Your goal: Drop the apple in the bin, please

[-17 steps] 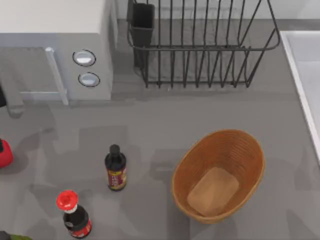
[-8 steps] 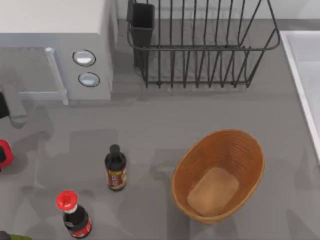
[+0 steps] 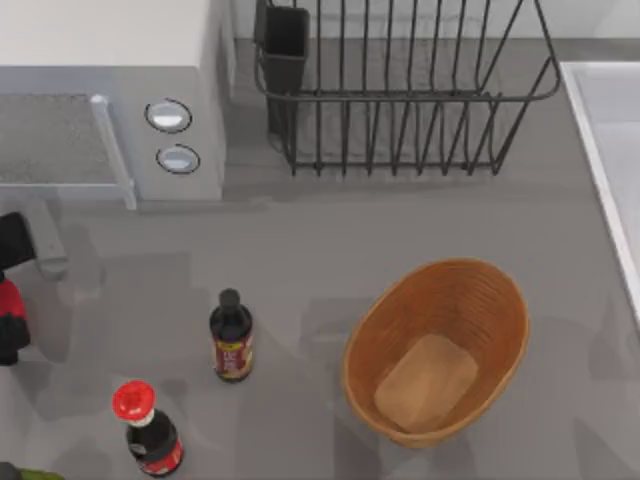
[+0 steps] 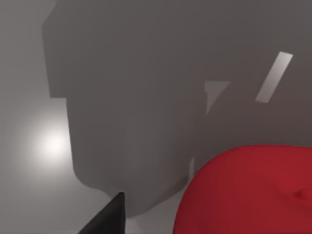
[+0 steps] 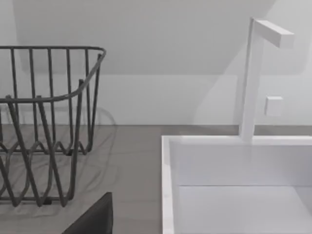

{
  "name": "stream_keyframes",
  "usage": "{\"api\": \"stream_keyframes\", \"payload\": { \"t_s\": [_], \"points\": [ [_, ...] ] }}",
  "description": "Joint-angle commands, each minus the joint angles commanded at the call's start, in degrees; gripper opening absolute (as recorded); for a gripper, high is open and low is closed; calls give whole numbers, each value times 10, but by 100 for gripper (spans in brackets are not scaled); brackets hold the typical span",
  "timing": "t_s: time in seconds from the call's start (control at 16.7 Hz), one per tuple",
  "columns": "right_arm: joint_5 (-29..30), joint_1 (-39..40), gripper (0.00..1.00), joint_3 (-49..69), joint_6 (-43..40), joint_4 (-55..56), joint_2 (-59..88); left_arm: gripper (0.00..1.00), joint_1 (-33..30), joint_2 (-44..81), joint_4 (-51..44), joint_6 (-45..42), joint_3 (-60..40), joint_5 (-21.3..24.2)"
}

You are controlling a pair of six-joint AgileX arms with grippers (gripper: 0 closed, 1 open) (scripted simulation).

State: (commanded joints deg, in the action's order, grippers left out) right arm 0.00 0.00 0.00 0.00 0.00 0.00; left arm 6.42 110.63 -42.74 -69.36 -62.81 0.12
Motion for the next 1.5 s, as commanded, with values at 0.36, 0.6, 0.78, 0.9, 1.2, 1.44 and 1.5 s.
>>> {"api": "stream_keyframes", "payload": {
  "t_s": [0.36, 0.6, 0.78, 0.9, 1.2, 1.44, 1.5],
  "points": [
    [0, 0, 100, 0, 0, 0, 0, 85, 0, 1, 1, 0, 0, 0],
    [0, 0, 100, 0, 0, 0, 0, 55, 0, 1, 1, 0, 0, 0],
    [0, 0, 100, 0, 0, 0, 0, 32, 0, 1, 1, 0, 0, 0],
    [0, 0, 100, 0, 0, 0, 0, 17, 0, 1, 1, 0, 0, 0],
    [0, 0, 100, 0, 0, 0, 0, 0, 0, 1, 1, 0, 0, 0],
    [0, 0, 100, 0, 0, 0, 0, 0, 0, 1, 1, 0, 0, 0],
    [0, 0, 100, 0, 0, 0, 0, 0, 0, 1, 1, 0, 0, 0]
  ]
}}
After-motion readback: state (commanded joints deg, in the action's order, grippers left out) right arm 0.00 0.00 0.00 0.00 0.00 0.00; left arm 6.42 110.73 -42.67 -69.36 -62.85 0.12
